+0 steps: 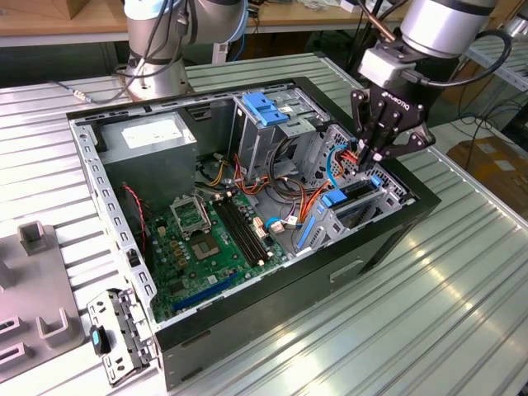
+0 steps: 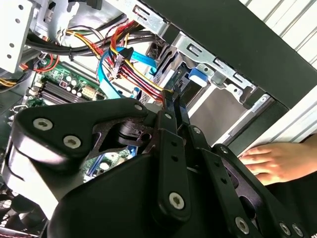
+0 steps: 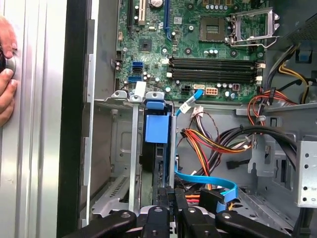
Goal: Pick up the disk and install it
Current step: 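Insert the first disk wire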
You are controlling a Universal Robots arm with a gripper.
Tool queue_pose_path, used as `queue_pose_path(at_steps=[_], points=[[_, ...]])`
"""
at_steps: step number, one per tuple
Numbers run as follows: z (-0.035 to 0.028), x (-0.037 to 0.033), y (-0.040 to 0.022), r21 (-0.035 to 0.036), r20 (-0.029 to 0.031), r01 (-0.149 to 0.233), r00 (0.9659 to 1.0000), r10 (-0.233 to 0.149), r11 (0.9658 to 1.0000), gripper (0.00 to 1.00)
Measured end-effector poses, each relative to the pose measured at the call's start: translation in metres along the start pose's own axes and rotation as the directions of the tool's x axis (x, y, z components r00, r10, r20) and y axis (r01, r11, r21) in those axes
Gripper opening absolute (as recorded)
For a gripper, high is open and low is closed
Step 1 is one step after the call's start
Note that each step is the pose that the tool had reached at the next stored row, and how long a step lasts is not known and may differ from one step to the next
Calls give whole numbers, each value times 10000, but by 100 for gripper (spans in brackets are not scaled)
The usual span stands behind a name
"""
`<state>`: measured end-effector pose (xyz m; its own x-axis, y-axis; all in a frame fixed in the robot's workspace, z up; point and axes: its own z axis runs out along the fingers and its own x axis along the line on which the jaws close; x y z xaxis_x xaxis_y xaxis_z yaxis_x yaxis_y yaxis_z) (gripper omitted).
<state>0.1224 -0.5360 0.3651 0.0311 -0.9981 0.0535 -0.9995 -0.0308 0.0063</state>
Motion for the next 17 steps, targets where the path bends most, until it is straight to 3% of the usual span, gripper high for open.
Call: queue_pose_path(at_steps=[7, 14, 17], points=[[112, -5, -1, -6, 2, -118, 9999, 118, 9999, 16], [141, 19, 21, 75, 8, -128, 9999, 128, 9999, 16], [144, 22, 22, 76, 7, -219, 9998, 219, 9997, 16]])
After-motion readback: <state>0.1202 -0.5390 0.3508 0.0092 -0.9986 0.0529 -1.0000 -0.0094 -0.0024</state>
